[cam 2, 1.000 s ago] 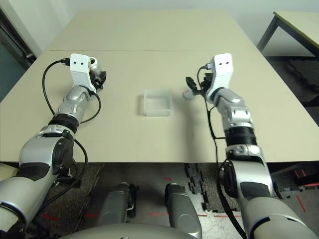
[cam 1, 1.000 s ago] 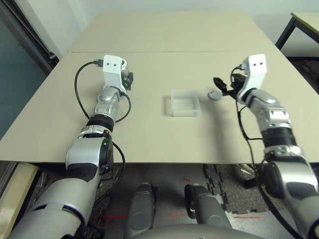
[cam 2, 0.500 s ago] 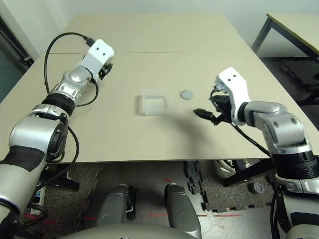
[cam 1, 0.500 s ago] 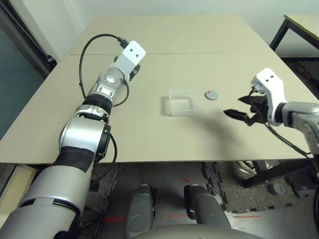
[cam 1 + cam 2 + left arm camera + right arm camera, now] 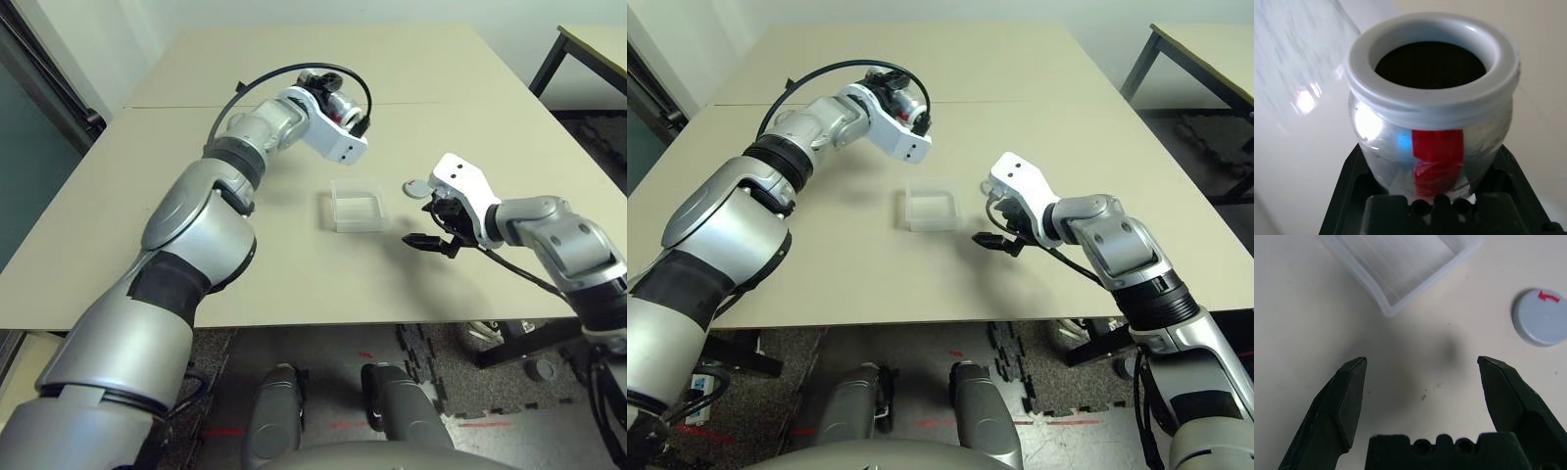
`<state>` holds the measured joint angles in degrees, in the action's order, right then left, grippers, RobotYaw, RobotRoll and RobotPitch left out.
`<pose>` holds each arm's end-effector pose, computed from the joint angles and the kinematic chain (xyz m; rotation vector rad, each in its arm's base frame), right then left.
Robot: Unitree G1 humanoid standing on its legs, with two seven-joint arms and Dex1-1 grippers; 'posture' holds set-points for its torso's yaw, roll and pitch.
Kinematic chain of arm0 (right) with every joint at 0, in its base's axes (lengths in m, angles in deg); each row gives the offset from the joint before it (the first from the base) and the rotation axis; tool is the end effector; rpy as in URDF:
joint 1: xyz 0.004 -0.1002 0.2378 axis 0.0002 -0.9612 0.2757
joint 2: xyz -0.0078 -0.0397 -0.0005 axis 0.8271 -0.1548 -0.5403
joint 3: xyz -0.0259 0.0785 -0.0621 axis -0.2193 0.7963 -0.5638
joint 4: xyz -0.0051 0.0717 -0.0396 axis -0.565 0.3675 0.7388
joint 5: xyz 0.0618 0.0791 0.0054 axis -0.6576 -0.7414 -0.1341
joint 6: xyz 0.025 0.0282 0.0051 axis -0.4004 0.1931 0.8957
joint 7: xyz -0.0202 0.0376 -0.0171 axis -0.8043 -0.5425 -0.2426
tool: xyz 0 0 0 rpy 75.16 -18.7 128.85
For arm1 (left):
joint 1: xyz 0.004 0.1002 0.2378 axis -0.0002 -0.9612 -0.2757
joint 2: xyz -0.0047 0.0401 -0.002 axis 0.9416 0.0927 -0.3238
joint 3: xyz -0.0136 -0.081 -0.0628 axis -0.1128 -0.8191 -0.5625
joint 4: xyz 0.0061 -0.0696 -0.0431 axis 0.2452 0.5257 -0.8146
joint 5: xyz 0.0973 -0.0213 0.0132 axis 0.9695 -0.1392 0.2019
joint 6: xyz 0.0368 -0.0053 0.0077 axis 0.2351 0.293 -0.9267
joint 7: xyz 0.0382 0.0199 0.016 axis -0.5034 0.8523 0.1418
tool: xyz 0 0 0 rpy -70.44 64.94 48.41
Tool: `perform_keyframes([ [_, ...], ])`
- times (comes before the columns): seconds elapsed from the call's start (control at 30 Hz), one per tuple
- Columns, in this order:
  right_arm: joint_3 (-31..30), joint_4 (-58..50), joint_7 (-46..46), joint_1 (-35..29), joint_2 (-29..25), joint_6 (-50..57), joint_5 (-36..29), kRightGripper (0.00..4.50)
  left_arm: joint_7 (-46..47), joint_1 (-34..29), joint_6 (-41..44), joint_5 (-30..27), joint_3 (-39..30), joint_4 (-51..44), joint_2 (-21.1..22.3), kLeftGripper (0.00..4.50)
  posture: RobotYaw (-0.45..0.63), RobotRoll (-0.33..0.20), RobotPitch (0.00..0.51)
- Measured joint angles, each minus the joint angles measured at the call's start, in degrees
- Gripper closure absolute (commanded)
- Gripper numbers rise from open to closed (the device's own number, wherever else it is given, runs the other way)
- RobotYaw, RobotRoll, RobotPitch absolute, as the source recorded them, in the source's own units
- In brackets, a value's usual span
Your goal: Pour the medicine from the bottle into the box.
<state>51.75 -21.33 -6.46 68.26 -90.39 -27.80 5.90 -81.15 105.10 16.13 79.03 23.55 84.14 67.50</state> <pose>0.2862 -0.2092 0.1636 -0.4469 0.5541 0.8207 0.3772 0.0814 0.2202 2.2935 -0.5309 -0.4893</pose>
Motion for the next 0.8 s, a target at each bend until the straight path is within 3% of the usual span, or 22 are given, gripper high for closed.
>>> perform_keyframes([
  [0.2,0.01,1.77,0.07,1.19,1.92,-0.87,1.08,0.00,5.02,0.02,-0.70,6.40,6.39,0.18,-2.02,1.96,-0.10,0.000,0.061],
  [0.5,0.05,2.05,0.09,1.20,2.55,-0.90,1.68,0.00,2.66,-0.28,-0.63,4.22,3.54,1.52,-3.03,1.96,-0.09,0.000,0.070],
  [0.6,0.09,2.44,0.07,1.25,2.92,-1.00,1.74,0.00,-3.29,-1.92,-0.95,-4.73,-6.18,1.51,-2.89,1.96,-0.08,0.000,0.072],
  [0.8,0.30,3.48,-0.01,1.71,3.46,-1.66,1.75,0.00,-16.66,-7.45,3.93,-28.93,-31.96,1.12,-2.59,1.96,-0.06,0.000,0.078],
])
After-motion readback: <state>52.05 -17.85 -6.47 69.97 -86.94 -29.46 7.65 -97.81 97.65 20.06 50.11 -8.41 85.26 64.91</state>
